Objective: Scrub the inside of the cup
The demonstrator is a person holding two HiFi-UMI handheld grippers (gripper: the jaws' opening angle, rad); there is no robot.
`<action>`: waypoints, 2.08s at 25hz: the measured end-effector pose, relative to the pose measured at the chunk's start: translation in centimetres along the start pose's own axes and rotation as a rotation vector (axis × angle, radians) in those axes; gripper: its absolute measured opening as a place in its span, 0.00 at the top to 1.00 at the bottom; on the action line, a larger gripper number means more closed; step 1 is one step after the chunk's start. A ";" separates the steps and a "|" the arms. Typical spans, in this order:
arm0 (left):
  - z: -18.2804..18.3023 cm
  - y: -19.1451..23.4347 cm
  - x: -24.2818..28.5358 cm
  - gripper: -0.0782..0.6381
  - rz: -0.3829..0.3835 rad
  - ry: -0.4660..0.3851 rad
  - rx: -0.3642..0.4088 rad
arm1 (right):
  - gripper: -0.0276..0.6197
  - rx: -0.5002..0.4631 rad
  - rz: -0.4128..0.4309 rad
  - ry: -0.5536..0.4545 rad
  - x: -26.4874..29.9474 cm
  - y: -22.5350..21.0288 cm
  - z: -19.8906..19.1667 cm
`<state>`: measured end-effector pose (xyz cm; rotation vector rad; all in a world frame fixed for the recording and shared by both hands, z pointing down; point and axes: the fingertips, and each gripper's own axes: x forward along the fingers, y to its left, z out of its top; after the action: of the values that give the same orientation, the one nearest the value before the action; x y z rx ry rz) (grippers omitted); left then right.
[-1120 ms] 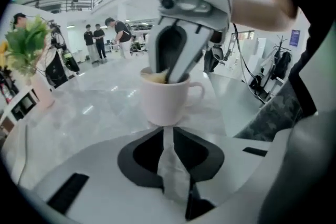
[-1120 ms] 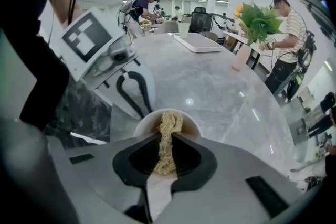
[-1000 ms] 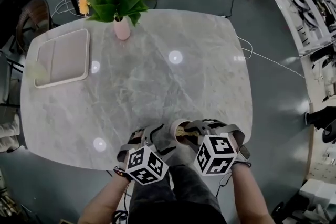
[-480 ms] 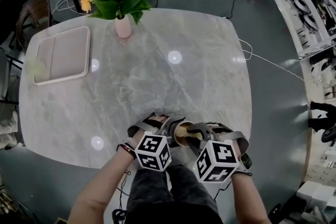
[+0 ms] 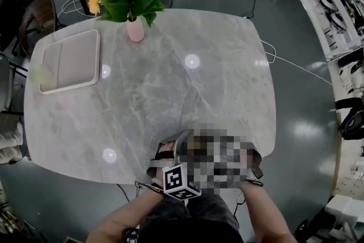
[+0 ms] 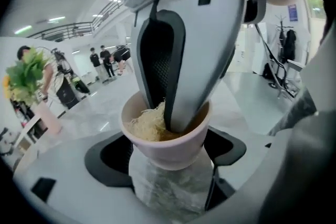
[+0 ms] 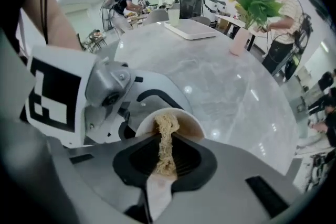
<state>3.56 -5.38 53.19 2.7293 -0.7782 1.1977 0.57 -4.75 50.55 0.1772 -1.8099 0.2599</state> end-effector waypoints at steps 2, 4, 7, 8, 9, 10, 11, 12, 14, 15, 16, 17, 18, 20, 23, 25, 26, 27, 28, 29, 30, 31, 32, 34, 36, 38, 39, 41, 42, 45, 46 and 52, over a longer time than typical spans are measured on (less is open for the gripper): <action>-0.3 0.2 -0.2 0.30 0.064 0.010 -0.066 | 0.86 0.061 0.068 -0.061 -0.8 0.4 0.4; -0.6 0.3 -0.4 0.30 0.120 0.018 -0.118 | 0.86 0.130 0.105 -0.131 -2.1 0.4 0.8; -0.9 0.2 -0.8 0.30 0.185 0.046 -0.188 | 0.86 0.184 0.092 -0.167 -3.6 -0.1 0.8; -1.0 0.1 -0.9 0.30 0.200 0.057 -0.208 | 0.86 0.181 0.074 -0.151 -3.7 -0.3 0.7; -1.1 0.1 -1.1 0.30 0.211 0.066 -0.224 | 0.86 0.169 0.054 -0.126 -3.5 -0.4 0.6; -1.1 0.0 -1.3 0.30 0.218 0.072 -0.236 | 0.86 0.151 0.035 -0.096 -3.2 -0.4 0.6; -1.1 -0.2 -1.5 0.30 0.220 0.075 -0.244 | 0.86 0.130 0.019 -0.064 -2.7 -0.3 0.5; -1.0 -0.6 -1.6 0.30 0.213 0.075 -0.246 | 0.86 0.106 0.007 -0.032 -2.1 -0.2 0.3; -1.1 -1.8 -1.8 0.30 0.176 0.075 -0.231 | 0.86 0.055 -0.010 0.026 -0.8 0.2 -0.1; -1.2 -2.5 -1.9 0.30 0.152 0.075 -0.215 | 0.86 0.029 -0.016 0.049 -0.3 0.4 -0.3; -1.4 -3.1 -2.0 0.30 0.132 0.077 -0.196 | 0.86 0.000 -0.018 0.062 0.0 0.5 -0.4; -1.6 -3.3 -2.1 0.30 0.120 0.079 -0.175 | 0.86 -0.033 -0.011 0.065 0.1 0.7 -0.5; -1.9 -3.2 -2.2 0.30 0.113 0.082 -0.154 | 0.86 -0.068 0.004 0.058 0.1 0.9 -0.5; -2.7 -2.6 -2.3 0.30 0.090 0.082 -0.124 | 0.86 -0.133 0.050 0.021 -0.1 1.6 -0.4; -3.0 -1.6 -1.9 0.30 -0.023 0.030 -0.088 | 0.86 -0.192 0.085 -0.036 -1.0 2.2 -0.3; -2.4 -1.3 -1.7 0.30 -0.129 -0.012 -0.023 | 0.86 -0.214 0.091 -0.064 -1.7 2.2 -0.3; -2.1 -1.2 -1.6 0.30 -0.176 -0.029 0.031 | 0.86 -0.222 0.094 -0.076 -2.0 2.2 -0.2; -1.8 -1.3 -1.5 0.30 -0.217 -0.043 0.095 | 0.86 -0.227 0.096 -0.086 -2.3 2.2 -0.1; -1.5 -1.4 -1.3 0.30 -0.252 -0.052 0.161 | 0.86 -0.225 0.096 -0.095 -2.6 2.2 -0.1; -1.3 -1.6 -1.1 0.30 -0.281 -0.057 0.219 | 0.86 -0.210 0.095 -0.101 -2.9 2.1 0.0; -1.1 -1.8 -0.9 0.30 -0.306 -0.057 0.263 | 0.86 -0.184 0.091 -0.102 -3.1 1.9 0.0; -1.0 -2.0 -0.7 0.30 -0.325 -0.053 0.289 | 0.86 -0.148 0.083 -0.098 -3.2 1.8 0.0; -0.9 -2.2 -0.5 0.30 -0.334 -0.049 0.298 | 0.86 -0.105 0.068 -0.087 -3.1 1.5 0.0; -0.8 -2.1 -0.4 0.30 -0.314 -0.041 0.273 | 0.86 -0.009 0.020 -0.049 -2.3 0.8 -0.2; -0.7 -1.9 -0.2 0.30 -0.259 -0.037 0.213 | 0.86 0.056 -0.026 -0.010 -1.5 0.4 -0.4; -0.5 -1.6 -0.1 0.30 -0.186 -0.027 0.141 | 0.86 0.069 -0.058 0.020 -1.0 0.2 -0.5; -0.5 -1.3 0.0 0.30 -0.145 -0.018 0.105 | 0.86 0.064 -0.071 0.033 -0.7 0.1 -0.5; -0.4 -1.0 0.0 0.30 -0.073 -0.007 0.034 | 0.86 0.048 -0.080 0.057 -0.3 0.2 -0.4; -0.4 -1.1 0.0 0.30 -0.043 -0.006 0.001 | 0.86 0.042 -0.074 0.063 -0.1 0.3 -0.4; -0.3 -1.2 -0.1 0.30 0.025 -0.002 -0.062 | 0.86 0.046 -0.013 0.035 0.1 1.0 -0.3; -0.3 -1.2 -0.1 0.30 0.036 -0.002 -0.072 | 0.86 0.052 0.012 0.016 0.0 1.2 -0.3; -1.0 0.5 -0.5 0.30 0.151 0.010 -0.165 | 0.86 0.177 0.107 -0.186 -2.7 1.0 1.4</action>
<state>2.35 -5.36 53.49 2.5693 -1.0489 1.1159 -0.31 -4.25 47.54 0.2358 -1.9835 0.4944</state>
